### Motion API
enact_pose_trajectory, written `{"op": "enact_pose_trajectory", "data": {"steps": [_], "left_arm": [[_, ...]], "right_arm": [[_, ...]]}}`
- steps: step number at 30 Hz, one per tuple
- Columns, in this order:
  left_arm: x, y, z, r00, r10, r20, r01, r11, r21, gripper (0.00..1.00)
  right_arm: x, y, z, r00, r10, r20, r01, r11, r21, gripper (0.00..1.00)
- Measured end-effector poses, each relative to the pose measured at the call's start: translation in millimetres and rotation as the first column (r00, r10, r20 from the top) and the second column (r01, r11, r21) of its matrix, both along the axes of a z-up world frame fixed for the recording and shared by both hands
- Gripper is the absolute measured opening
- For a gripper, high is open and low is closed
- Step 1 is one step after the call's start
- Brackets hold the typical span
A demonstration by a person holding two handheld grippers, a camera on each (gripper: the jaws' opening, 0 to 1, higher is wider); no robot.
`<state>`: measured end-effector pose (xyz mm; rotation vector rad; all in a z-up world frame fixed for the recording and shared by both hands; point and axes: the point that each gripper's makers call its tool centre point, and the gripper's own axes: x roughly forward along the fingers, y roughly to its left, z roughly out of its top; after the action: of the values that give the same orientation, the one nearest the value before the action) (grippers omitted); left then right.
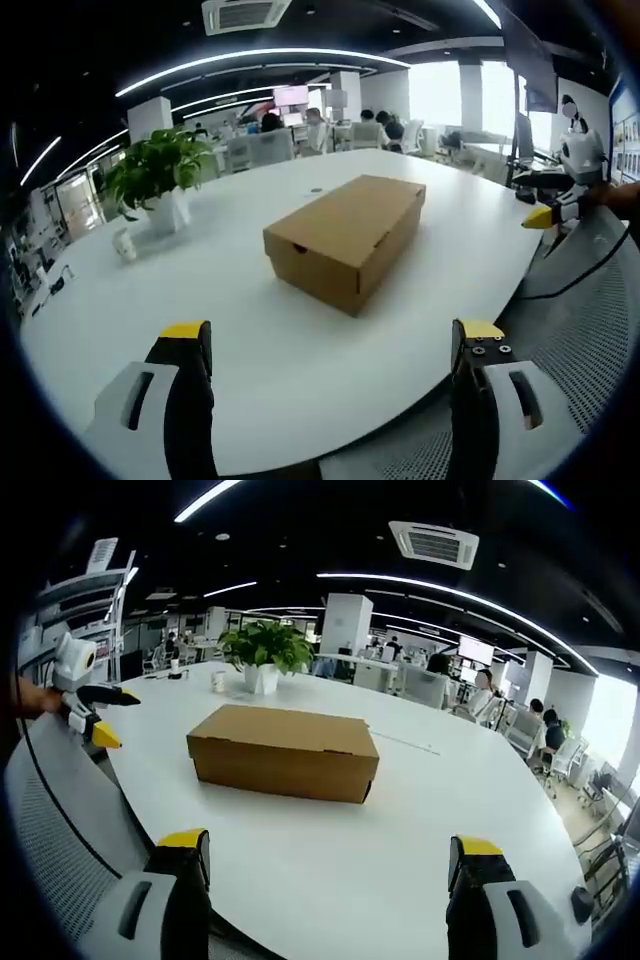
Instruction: Operate the shoe box by opening the lid, removing the specified soft item, and placing it in the target area until the item is outside and the box remains undamaged.
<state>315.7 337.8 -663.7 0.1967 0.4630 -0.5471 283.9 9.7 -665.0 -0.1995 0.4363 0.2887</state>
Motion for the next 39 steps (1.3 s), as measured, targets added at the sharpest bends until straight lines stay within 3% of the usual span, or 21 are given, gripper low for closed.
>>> {"op": "enact_pose_trajectory", "data": {"steps": [39], "left_arm": [[-0.6, -0.5, -1.6, 1.0, -0.002, -0.008, 0.002, 1.0, 0.007, 0.99]], "right_arm": [[0.9, -4.9, 2.1, 0.999, -0.034, 0.01, 0.034, 0.999, 0.038, 0.99]]}}
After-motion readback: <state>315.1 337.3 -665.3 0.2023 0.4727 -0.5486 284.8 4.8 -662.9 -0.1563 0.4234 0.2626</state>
